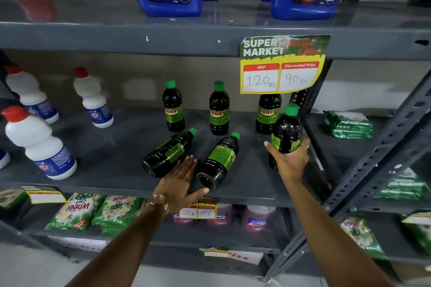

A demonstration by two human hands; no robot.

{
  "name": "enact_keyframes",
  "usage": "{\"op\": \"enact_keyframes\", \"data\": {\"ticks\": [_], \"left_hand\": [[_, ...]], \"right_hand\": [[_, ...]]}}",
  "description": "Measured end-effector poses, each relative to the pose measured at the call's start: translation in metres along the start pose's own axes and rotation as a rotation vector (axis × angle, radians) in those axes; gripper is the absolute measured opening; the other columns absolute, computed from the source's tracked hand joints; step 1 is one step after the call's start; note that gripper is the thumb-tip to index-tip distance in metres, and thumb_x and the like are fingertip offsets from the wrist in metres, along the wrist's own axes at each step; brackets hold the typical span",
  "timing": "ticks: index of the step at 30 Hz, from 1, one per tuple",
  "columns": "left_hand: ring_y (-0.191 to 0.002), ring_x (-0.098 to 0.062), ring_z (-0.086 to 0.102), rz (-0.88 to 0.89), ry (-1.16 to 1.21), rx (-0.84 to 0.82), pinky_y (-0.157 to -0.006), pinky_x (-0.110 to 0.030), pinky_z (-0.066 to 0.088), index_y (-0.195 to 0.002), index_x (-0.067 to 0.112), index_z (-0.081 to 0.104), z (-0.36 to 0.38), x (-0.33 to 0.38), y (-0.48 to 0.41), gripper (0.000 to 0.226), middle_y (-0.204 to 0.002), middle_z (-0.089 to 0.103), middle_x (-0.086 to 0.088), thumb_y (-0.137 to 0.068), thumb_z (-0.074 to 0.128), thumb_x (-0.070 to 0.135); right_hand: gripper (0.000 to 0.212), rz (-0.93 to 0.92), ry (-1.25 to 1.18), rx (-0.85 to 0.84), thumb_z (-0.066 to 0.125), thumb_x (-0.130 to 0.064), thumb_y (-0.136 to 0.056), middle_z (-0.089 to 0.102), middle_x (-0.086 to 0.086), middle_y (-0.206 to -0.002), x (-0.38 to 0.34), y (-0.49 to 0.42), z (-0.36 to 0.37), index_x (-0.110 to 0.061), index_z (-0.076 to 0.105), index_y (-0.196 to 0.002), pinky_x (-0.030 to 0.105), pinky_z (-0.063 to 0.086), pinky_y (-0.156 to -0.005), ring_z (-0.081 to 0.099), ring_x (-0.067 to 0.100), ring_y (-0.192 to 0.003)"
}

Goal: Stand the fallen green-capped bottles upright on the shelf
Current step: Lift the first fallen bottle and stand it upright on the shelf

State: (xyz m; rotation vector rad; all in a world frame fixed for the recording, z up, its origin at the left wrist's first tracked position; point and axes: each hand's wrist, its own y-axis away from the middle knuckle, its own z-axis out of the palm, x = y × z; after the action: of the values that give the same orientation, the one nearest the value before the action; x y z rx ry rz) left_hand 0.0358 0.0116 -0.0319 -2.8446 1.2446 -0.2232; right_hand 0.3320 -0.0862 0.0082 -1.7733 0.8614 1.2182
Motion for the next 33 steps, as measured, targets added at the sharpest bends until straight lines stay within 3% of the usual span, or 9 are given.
{"op": "enact_keyframes", "data": {"ticks": [4, 8, 12, 14, 17, 20, 23, 26, 33], "left_hand": [[-0.142, -0.011, -0.016, 0.000, -0.003, -0.015, -0.119, -0.028, -0.010, -0.150, 0.012, -0.001, -0.005, 0.003, 0.000, 0.100, -0.161, -0.001, -0.006, -0.077, 0.014, 0.079], [-0.143, -0.010, -0.016, 0.002, -0.011, -0.024, -0.119, -0.028, -0.009, -0.150, 0.012, -0.002, -0.006, 0.004, 0.001, 0.101, -0.161, -0.001, -0.006, -0.077, 0.013, 0.080], [-0.143, -0.011, -0.014, 0.002, -0.009, -0.008, -0.119, -0.029, -0.009, -0.150, 0.012, 0.000, -0.003, 0.003, 0.000, 0.102, -0.161, 0.001, -0.005, -0.076, 0.011, 0.082], [-0.144, -0.011, -0.012, 0.004, -0.016, -0.006, -0.119, -0.029, -0.008, -0.150, 0.012, 0.001, -0.002, 0.002, 0.000, 0.103, -0.161, 0.002, -0.006, -0.075, 0.009, 0.083], [-0.144, -0.011, -0.012, -0.002, -0.016, -0.010, -0.119, -0.029, -0.008, -0.150, 0.013, 0.001, -0.001, 0.001, -0.001, 0.105, -0.161, 0.002, -0.005, -0.073, 0.005, 0.085], [-0.144, -0.011, -0.012, -0.007, -0.019, -0.015, -0.119, -0.028, -0.008, -0.150, 0.013, 0.001, -0.001, 0.001, -0.001, 0.106, -0.161, 0.001, -0.005, -0.072, 0.004, 0.085], [-0.146, -0.013, -0.010, -0.025, -0.011, -0.030, -0.119, -0.029, -0.007, -0.150, 0.014, -0.001, 0.001, 0.001, -0.001, 0.107, -0.161, -0.001, -0.004, -0.070, 0.002, 0.087], [-0.147, -0.014, -0.008, -0.031, -0.020, -0.031, -0.119, -0.030, -0.007, -0.150, 0.016, -0.002, 0.001, 0.000, -0.001, 0.107, -0.161, -0.002, -0.003, -0.069, 0.001, 0.087], [-0.144, -0.011, -0.013, -0.022, -0.018, -0.016, -0.119, -0.028, -0.007, -0.149, 0.016, -0.004, 0.001, 0.000, -0.002, 0.108, -0.160, -0.002, -0.003, -0.068, -0.001, 0.087]], "right_hand": [[0.093, 0.023, -0.074, 0.022, 0.094, -0.045, -0.040, 0.058, -0.012, -0.096, 0.006, -0.002, 0.005, -0.022, 0.041, -0.113, 0.021, 0.045, -0.083, 0.059, 0.008, -0.091], [0.087, -0.056, -0.154, -0.060, 0.088, -0.021, -0.062, 0.055, -0.022, -0.107, 0.011, 0.003, 0.002, -0.027, 0.035, -0.131, 0.000, 0.041, -0.077, 0.056, -0.018, -0.095], [0.083, -0.072, -0.146, -0.148, 0.068, -0.002, -0.072, 0.062, -0.003, -0.113, 0.025, 0.008, -0.008, -0.019, 0.033, -0.145, 0.020, 0.048, -0.093, 0.059, -0.006, -0.099], [0.083, -0.066, -0.072, -0.108, 0.079, -0.008, -0.071, 0.065, 0.001, -0.118, 0.024, 0.009, -0.009, -0.019, 0.039, -0.143, 0.025, 0.046, -0.099, 0.061, 0.002, -0.104], [0.097, -0.052, -0.044, -0.007, 0.093, -0.024, -0.053, 0.060, 0.004, -0.117, 0.015, 0.008, 0.001, -0.012, 0.045, -0.136, 0.016, 0.044, -0.096, 0.054, 0.003, -0.106], [0.094, 0.014, 0.059, 0.031, 0.095, -0.037, -0.047, 0.048, 0.015, -0.123, 0.008, 0.007, 0.017, -0.004, 0.052, -0.124, 0.046, 0.043, -0.101, 0.046, 0.030, -0.117], [0.085, 0.020, -0.002, -0.050, 0.087, -0.018, -0.059, 0.049, 0.010, -0.129, 0.018, 0.010, 0.019, -0.011, 0.046, -0.133, 0.046, 0.046, -0.100, 0.052, 0.026, -0.115], [0.083, -0.003, -0.031, -0.075, 0.083, -0.011, -0.063, 0.063, 0.005, -0.116, 0.027, 0.012, 0.009, -0.018, 0.047, -0.137, 0.039, 0.051, -0.094, 0.061, 0.018, -0.104], [0.105, 0.050, 0.175, 0.054, 0.092, -0.050, -0.042, 0.049, 0.021, -0.122, 0.009, 0.009, 0.023, 0.002, 0.048, -0.122, 0.054, 0.041, -0.101, 0.045, 0.040, -0.120]]}}
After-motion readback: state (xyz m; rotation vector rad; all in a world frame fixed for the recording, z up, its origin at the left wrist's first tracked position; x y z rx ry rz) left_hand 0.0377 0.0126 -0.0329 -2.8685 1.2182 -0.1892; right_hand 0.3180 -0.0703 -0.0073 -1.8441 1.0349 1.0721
